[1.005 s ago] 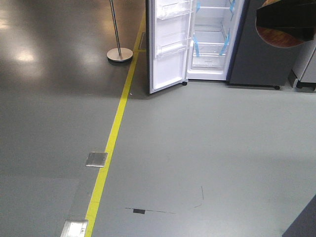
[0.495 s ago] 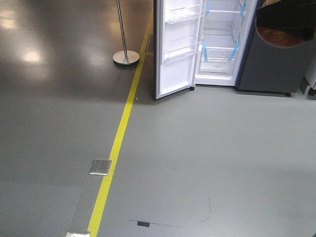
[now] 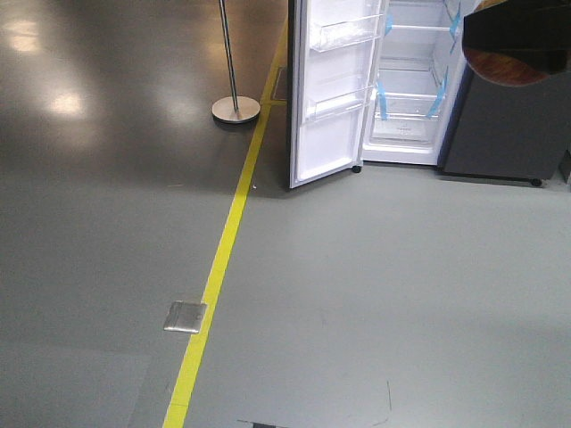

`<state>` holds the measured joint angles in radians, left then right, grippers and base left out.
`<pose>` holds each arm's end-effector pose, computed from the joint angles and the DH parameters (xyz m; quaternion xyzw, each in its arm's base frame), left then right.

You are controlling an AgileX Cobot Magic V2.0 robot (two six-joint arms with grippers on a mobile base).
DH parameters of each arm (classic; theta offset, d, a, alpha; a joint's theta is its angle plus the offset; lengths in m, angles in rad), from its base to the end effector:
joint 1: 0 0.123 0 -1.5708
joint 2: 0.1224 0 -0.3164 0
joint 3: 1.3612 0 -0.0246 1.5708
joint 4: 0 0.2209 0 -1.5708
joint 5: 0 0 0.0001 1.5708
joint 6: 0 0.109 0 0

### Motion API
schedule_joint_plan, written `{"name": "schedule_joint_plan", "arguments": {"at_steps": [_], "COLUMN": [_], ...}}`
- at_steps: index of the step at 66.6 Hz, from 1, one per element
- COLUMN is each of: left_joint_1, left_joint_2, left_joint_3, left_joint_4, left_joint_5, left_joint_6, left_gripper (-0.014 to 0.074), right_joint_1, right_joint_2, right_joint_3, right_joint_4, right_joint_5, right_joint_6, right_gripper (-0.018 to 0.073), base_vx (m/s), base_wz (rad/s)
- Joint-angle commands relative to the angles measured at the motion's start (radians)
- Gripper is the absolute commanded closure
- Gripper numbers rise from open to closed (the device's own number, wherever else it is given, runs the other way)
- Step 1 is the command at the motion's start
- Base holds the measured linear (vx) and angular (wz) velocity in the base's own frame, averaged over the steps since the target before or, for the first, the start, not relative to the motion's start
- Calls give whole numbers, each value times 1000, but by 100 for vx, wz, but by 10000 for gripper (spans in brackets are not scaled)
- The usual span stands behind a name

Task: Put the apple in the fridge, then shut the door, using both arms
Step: 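Keep driving toward the open fridge with the apple held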

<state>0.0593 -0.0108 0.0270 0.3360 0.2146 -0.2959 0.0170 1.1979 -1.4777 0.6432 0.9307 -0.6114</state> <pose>0.0115 0.0084 0.1840 -0.0331 0.7513 0.0568 0.6566 0.2038 0.0559 0.4897 -0.2159 0.8036 0.1653 0.5294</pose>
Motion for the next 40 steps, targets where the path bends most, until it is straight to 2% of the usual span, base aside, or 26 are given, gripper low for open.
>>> {"name": "schedule_joint_plan", "arguments": {"at_steps": [1,40], "left_joint_1": [-3,-3], "left_joint_2": [-17,-17], "left_joint_3": [15,15], "left_joint_4": [-3,-3], "left_joint_5": [-64,-64], "left_joint_6": [-6,-6], "left_gripper": [604,604], "right_joint_1": [-6,-6], "right_joint_2": [-22,-22], "right_joint_3": [-33,-33], "right_joint_4": [38,38], "right_joint_5": [-67,-67], "right_joint_6": [-11,-11], "right_gripper": [373,373], "base_vx": [15,15], "base_wz": [0,-2]}}
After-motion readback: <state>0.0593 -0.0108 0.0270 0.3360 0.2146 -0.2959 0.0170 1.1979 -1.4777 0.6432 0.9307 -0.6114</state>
